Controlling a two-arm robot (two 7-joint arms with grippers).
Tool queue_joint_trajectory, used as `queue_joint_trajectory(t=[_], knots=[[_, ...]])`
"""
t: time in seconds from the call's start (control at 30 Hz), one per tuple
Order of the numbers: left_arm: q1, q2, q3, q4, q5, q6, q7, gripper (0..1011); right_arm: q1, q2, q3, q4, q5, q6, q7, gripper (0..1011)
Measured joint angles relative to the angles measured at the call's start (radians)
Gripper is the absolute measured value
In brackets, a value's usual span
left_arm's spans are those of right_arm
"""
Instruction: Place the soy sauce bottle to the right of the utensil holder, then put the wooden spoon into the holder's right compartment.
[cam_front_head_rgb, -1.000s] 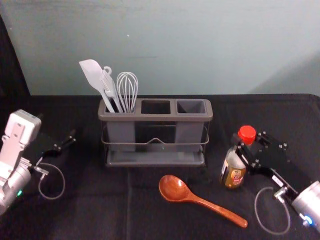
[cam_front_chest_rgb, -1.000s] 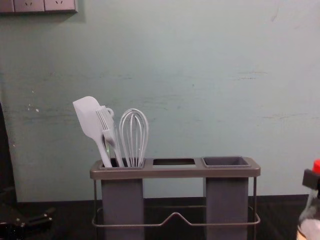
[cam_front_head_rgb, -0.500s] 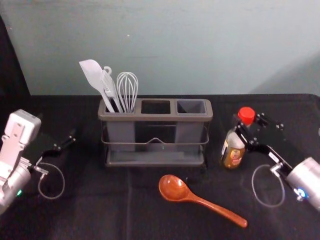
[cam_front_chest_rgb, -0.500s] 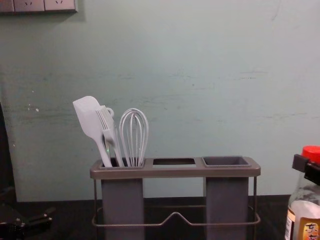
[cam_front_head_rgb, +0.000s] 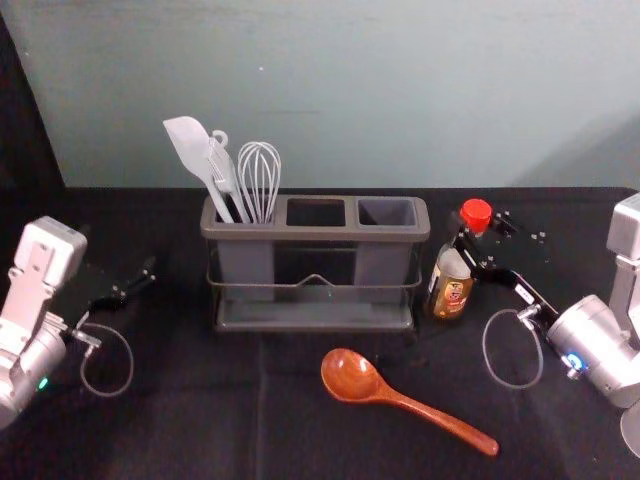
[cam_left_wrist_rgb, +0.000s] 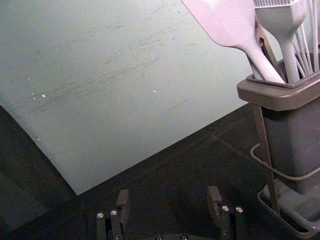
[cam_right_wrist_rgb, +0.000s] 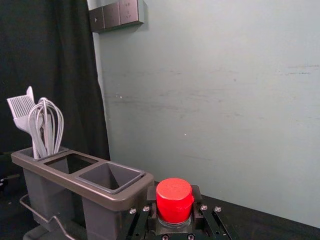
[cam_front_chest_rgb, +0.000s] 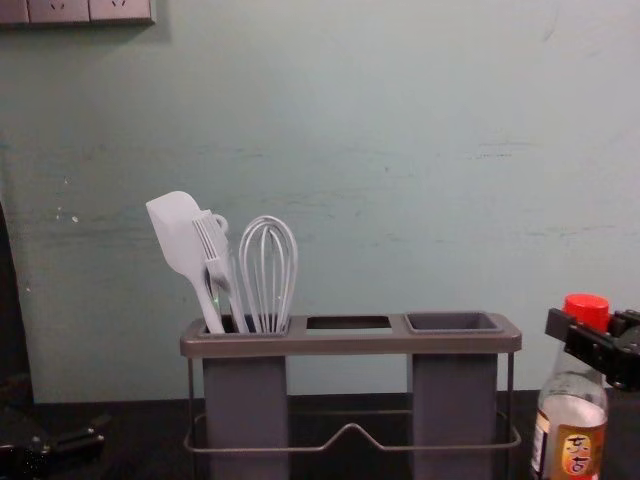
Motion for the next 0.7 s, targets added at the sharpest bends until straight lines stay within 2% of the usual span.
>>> queue_joint_trajectory(t=[0.27, 0.63, 0.7], knots=[[0.000, 0.000, 0.000, 0.000, 0.000, 0.000, 0.000, 1012, 0.023, -0.028, 0.003, 0.045, -0.011, -0.016, 0.019, 386], [0.000, 0.000, 0.000, 0.000, 0.000, 0.000, 0.000, 1011, 0.027, -0.044, 0.009, 0.062, -0.020, -0.024, 0.030, 387], [0.000, 0.000, 0.000, 0.000, 0.000, 0.000, 0.000, 1011, 0.027, -0.045, 0.011, 0.062, -0.021, -0.024, 0.030, 430]])
